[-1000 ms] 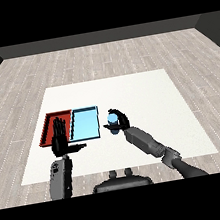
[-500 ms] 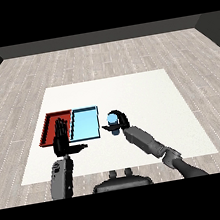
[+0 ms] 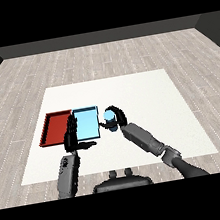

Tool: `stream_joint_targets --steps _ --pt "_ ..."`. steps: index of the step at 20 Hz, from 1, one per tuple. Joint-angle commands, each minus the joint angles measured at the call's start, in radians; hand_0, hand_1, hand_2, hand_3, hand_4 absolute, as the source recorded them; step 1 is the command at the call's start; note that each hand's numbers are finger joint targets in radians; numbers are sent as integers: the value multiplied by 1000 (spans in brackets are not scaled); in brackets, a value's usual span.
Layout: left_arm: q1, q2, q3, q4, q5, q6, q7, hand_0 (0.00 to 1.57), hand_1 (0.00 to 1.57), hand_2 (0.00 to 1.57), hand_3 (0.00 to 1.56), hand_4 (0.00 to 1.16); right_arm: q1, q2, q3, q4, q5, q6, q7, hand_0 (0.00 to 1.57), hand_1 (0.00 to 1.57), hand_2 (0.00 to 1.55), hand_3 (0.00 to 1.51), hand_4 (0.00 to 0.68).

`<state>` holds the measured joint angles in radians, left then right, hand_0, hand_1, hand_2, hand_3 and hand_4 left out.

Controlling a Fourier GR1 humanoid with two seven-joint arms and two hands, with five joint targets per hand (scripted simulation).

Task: Pick the blue can and put it in the blue box

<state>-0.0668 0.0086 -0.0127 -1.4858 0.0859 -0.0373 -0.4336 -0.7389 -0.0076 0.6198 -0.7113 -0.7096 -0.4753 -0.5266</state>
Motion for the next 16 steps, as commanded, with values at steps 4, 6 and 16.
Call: stream_joint_targets --steps 4,6,16 --pt "-46 -8 -66 10 11 5 100 0 0 0 0 0 -34 -25 -30 -110 90 11 -6 1441 1441 1428 1411 665" --pt "-27 -8 -107 74 41 7 38 0 0 0 0 0 -62 -4 -54 -92 110 28 14 1440 1440 1444 1421 665" --pt "-103 -9 -178 124 47 68 81 0 0 0 0 0 89 -130 -126 -367 213 90 123 1431 1431 1437 1412 654"
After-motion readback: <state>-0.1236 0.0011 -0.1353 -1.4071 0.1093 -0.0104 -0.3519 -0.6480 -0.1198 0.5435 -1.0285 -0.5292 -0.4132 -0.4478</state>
